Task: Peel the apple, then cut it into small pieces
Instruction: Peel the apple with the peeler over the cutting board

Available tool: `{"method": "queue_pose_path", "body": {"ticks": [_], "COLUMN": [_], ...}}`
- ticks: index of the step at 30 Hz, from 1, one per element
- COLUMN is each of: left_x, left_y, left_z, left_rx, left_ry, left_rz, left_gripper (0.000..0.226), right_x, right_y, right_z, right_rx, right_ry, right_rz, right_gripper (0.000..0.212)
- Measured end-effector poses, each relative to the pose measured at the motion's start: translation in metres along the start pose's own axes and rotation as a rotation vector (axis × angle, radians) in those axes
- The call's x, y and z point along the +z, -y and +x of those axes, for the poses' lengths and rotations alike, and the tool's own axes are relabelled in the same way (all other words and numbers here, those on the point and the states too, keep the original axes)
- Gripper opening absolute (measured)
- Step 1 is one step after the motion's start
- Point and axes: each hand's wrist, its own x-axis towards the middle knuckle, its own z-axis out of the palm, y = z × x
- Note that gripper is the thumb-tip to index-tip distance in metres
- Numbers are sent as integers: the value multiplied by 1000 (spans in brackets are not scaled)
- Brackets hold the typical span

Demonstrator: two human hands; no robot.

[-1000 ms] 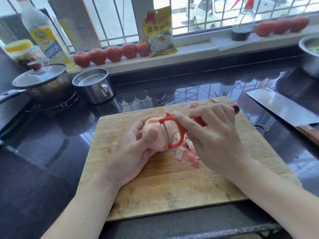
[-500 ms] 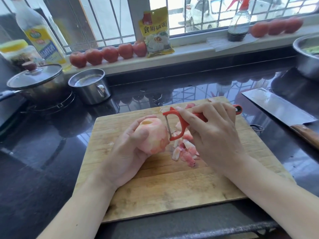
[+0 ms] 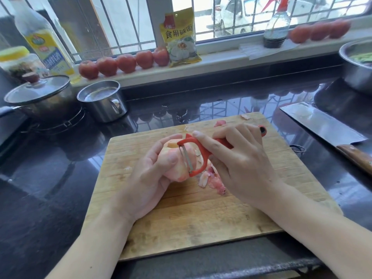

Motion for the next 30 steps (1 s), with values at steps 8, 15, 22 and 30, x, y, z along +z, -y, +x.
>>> {"method": "queue_pose_path", "body": {"ticks": [8,15,22,30], "left_x": [-1,-3,0,6], "left_y": [-2,-4,-9,-6], "left_z": [0,-1,-1,2], "left_rx": [-1,1,40,19], "left_ry": [26,11,-8,-141], "left_rz": [-71,-131,-251,-173], "left_gripper": [70,64,67,100], "right_x": [1,5,0,2], "right_y": [-2,-4,-26,-18], "right_z": [-2,-2,-4,-1], "right_rx": [61,117,295,152], "right_ry": [-2,53,24,-42], "right_rz": [-49,-53,-244,-105], "right_gripper": [38,39,35,36]}}
